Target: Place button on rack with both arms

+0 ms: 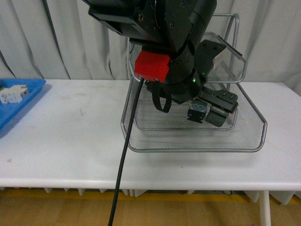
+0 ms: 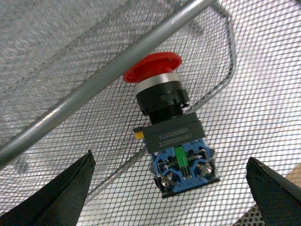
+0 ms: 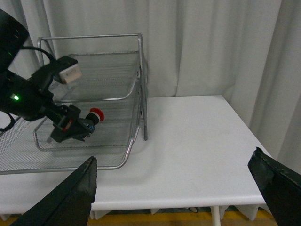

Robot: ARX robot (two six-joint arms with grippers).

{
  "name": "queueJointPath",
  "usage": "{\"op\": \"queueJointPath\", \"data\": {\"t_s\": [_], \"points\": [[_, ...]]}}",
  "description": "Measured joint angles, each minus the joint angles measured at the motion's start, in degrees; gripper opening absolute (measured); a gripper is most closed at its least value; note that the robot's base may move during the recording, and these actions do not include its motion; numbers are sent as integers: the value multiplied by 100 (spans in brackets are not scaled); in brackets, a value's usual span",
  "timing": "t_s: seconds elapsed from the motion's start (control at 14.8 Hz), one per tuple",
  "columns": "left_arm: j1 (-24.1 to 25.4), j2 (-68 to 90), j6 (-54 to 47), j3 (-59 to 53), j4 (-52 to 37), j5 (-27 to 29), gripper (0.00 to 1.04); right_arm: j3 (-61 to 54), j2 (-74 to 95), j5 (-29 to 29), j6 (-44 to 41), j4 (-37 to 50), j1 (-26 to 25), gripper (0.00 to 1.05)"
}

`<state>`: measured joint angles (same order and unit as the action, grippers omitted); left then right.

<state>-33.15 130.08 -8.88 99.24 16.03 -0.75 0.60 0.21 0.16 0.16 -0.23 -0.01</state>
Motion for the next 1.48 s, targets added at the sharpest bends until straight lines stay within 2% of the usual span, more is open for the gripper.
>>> {"op": "queueJointPath", "data": {"t_s": [0.27,0.47,0.54,0.67,0.74,0.81,1.01,1.08,1.48], "points": [[74,-1622,26,-1353,-1115,-114,98,0,0,0,0,0,0,98],[177,-3001,63,-2758,-1757,271,98,0,0,0,0,0,0,98],[173,-3456,175,-3379,-2588,848,94,0,0,0,0,0,0,98],[520,-4603,621,-5104,-4944,2490,71,0,0,-9,0,0,0,98],[890,-5160,748,-5866,-5661,2527,58,0,0,-11,0,4,0,98],[1187,-5552,820,-6505,-5987,2411,45,0,0,-13,0,4,0,98],[1646,-6269,848,-7847,-6098,1703,9,0,0,-13,0,2,0,98],[1849,-6618,857,-8105,-6142,1563,2,0,0,-13,0,2,0,98],[2594,-8137,870,-9193,-5718,822,2,0,0,-13,0,4,0,98]]}}
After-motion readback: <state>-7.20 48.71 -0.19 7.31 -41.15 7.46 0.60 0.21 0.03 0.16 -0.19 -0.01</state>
